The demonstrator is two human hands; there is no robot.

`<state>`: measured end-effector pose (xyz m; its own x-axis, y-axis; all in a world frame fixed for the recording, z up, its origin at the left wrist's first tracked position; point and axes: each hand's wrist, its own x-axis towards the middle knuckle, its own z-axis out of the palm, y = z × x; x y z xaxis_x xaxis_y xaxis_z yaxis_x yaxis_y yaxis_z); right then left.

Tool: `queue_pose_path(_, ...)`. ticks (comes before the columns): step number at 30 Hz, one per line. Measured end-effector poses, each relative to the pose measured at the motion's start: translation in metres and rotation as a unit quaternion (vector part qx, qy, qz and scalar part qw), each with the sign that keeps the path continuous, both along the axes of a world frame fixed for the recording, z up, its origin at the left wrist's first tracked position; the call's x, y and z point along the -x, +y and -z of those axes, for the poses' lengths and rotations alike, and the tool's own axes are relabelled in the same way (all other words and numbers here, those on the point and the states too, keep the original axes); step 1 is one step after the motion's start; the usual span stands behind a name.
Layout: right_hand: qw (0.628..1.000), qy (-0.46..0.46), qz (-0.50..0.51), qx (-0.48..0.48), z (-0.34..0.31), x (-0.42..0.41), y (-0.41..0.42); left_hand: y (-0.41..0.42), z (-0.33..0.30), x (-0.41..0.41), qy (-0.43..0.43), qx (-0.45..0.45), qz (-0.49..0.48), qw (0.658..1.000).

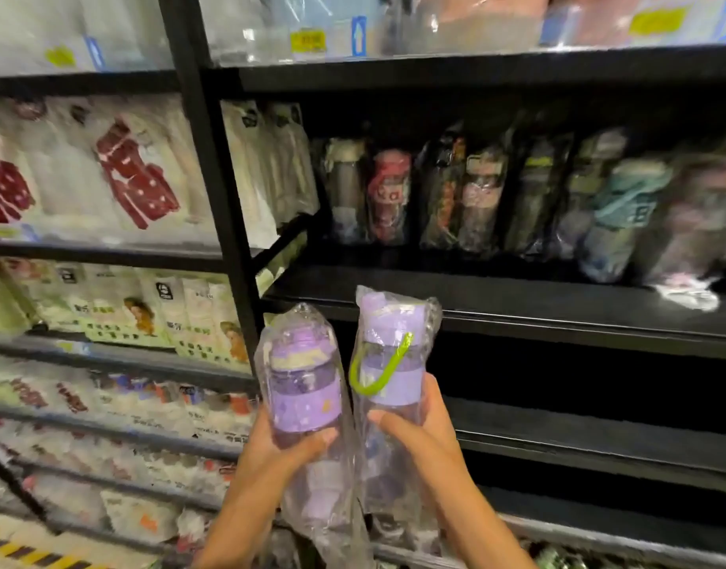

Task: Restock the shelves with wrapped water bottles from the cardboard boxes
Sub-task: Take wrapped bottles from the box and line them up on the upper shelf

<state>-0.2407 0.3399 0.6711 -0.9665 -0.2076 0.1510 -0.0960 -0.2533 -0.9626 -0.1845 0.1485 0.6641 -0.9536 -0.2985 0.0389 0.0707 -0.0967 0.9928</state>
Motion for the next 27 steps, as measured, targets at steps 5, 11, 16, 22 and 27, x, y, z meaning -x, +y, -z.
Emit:
queue_pose_path(5,0.998,0.062,0.032,0.004,-0.064,0.04,0.021,0.019,-0.074,0.04,0.07,0.023,0.011,0.997)
queue_pose_path(11,0.991,0.124,0.046,0.0,-0.127,0.106,0.012,0.011,-0.124,0.118,0.151,0.056,-0.028,0.986)
queue_pose_path(16,0.991,0.117,0.059,-0.009,-0.145,0.168,-0.014,-0.003,-0.138,0.192,0.165,0.08,-0.082,0.98)
queue_pose_path(22,0.989,0.091,0.101,-0.064,-0.132,0.232,-0.042,-0.019,-0.129,0.267,0.157,0.107,-0.078,0.979)
queue_pose_path(27,0.986,0.041,0.139,-0.082,-0.12,0.274,-0.052,-0.028,-0.118,0.313,0.15,0.095,-0.073,0.981)
